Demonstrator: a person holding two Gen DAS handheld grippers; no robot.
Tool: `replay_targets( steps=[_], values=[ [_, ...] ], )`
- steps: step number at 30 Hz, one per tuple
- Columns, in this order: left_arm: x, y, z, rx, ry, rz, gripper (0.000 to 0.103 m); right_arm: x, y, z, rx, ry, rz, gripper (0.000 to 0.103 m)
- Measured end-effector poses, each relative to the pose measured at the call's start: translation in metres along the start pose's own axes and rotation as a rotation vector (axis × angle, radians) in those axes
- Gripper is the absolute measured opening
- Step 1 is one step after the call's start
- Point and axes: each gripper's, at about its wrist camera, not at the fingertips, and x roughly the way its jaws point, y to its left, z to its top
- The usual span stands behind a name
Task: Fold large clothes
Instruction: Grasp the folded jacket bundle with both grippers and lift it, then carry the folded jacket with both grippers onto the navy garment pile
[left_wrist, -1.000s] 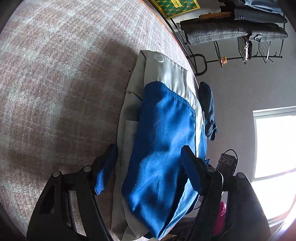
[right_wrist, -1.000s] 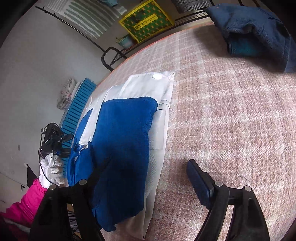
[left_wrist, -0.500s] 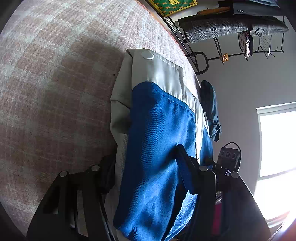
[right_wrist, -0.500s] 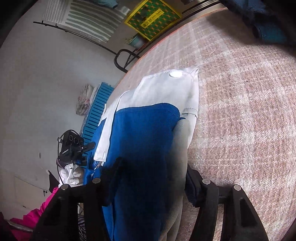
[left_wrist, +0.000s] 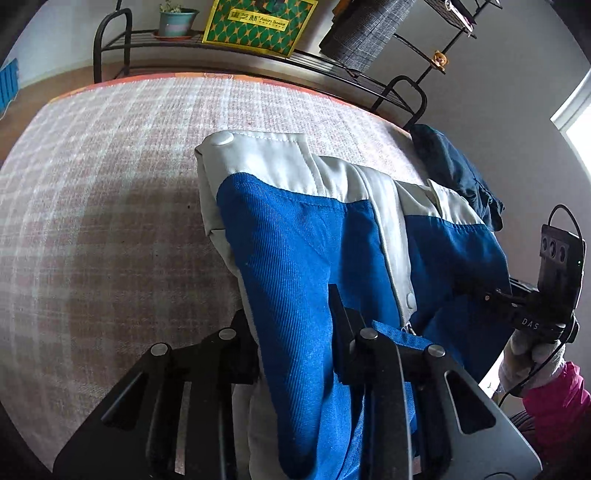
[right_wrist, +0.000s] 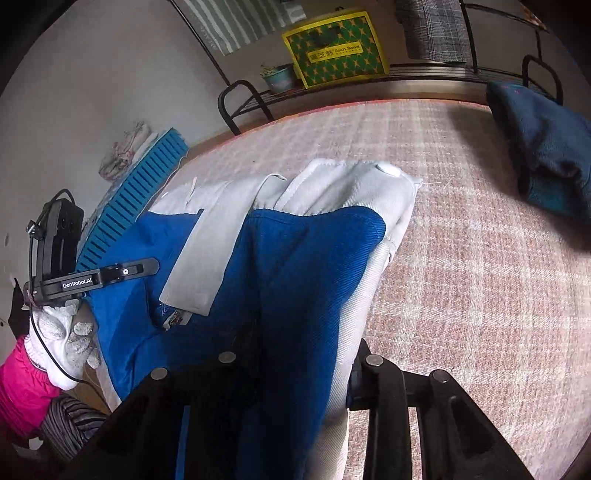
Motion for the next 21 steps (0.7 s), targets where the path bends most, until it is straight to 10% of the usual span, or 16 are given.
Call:
replay_targets(
  steps=[21],
  values=[
    [-0.034, -0.153, -0.032, 0.271, -0.112, -0.066, 0.026, -0.117, 0.024, -0.020, -0.194, -0.106, -0.249, 0.027]
  ],
)
